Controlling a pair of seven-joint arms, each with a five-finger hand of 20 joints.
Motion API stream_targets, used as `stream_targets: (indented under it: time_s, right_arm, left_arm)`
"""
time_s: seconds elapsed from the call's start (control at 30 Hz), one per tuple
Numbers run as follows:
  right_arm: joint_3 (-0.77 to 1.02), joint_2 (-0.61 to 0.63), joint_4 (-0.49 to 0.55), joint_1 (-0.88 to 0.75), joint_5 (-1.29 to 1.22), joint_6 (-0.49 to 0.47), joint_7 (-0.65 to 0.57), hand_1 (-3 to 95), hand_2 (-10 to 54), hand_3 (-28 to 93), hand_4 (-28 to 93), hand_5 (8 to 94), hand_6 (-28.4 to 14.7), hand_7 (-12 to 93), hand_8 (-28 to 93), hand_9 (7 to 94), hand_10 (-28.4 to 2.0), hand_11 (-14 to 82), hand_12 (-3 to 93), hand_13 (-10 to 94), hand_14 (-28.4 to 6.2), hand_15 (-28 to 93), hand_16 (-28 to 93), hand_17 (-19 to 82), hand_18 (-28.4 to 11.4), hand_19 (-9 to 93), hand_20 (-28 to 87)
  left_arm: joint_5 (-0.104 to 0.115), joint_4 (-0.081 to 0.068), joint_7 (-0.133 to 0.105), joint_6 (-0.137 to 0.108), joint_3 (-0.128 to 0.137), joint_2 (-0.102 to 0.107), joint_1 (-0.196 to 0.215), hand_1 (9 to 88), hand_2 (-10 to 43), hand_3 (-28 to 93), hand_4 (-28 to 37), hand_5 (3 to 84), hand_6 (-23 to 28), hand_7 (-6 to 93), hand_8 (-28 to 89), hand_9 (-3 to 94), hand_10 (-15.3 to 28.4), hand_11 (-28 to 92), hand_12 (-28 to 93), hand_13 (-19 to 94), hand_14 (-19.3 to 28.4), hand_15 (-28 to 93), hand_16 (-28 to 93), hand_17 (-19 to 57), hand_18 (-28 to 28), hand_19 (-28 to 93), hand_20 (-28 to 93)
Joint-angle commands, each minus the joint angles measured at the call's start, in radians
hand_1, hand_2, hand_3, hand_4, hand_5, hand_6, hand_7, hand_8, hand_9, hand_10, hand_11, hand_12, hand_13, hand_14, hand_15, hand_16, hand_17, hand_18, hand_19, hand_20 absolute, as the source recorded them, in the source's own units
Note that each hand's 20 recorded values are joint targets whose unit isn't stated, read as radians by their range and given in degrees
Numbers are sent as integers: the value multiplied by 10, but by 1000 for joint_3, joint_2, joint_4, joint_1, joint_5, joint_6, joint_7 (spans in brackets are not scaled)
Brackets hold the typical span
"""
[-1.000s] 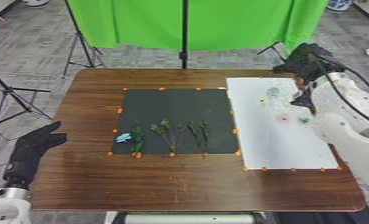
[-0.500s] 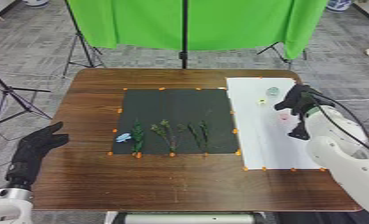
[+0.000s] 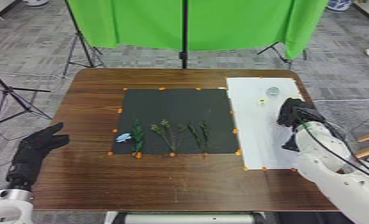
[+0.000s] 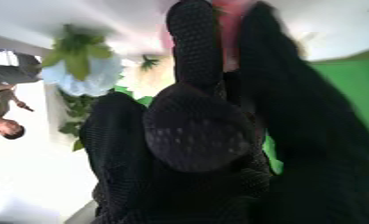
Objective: Arrange flowers
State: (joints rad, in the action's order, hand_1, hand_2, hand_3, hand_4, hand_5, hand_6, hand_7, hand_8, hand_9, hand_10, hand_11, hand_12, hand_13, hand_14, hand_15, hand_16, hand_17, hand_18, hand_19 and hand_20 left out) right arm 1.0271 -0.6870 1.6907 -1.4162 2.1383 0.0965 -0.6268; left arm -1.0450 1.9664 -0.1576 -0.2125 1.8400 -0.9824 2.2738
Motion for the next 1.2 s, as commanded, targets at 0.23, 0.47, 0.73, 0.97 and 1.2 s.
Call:
stream_targets:
  time_s: [0.23, 0.47, 0.73, 0.97, 1.2]
  right_arm:
    - [-41, 72, 146, 309, 19, 123, 19, 662, -95, 531, -128, 803, -30, 235, 138, 934, -92, 122, 461, 937, 8, 621, 303, 678, -125, 932, 541]
    - [-245, -86, 149, 615, -23, 138, 100, 658, -95, 535, -128, 802, -30, 233, 144, 933, -92, 117, 463, 937, 8, 622, 308, 678, -123, 932, 544]
    - [-455, -372, 33, 725, -156, 38, 233, 652, -95, 543, -134, 801, -28, 233, 143, 932, -91, 114, 462, 937, 8, 624, 311, 677, -122, 932, 552]
    - [-560, -543, -121, 744, -221, -63, 265, 652, -95, 543, -145, 796, -23, 239, 144, 931, -89, 112, 461, 937, 9, 627, 317, 675, -124, 932, 563]
    - [-660, -639, -242, 753, -224, -77, 282, 651, -95, 549, -155, 788, -17, 251, 135, 929, -85, 107, 457, 937, 10, 638, 321, 675, -125, 932, 580]
  left_arm:
    - [-4, 16, 16, 0, 12, -9, 33, 257, 242, 669, -256, 442, 86, 84, -62, 503, 155, 204, 101, 424, 192, 181, -42, 123, 118, 113, 149]
    - [1, 15, 16, -5, 7, 1, 29, 259, 242, 666, -259, 442, 86, 84, -62, 504, 154, 205, 100, 424, 193, 182, -41, 123, 118, 113, 149]
    - [-3, -4, 18, 10, -25, 13, -15, 258, 246, 666, -264, 442, 86, 84, -62, 504, 156, 204, 100, 425, 193, 182, -42, 124, 118, 112, 149]
    - [-1, -20, 14, 19, -61, 16, -50, 254, 250, 667, -268, 442, 86, 84, -62, 504, 155, 203, 100, 425, 192, 181, -42, 123, 118, 113, 149]
    - [4, -40, 1, 26, -84, 28, -84, 254, 253, 667, -276, 443, 84, 86, -62, 504, 155, 203, 101, 425, 192, 181, -42, 124, 119, 113, 148]
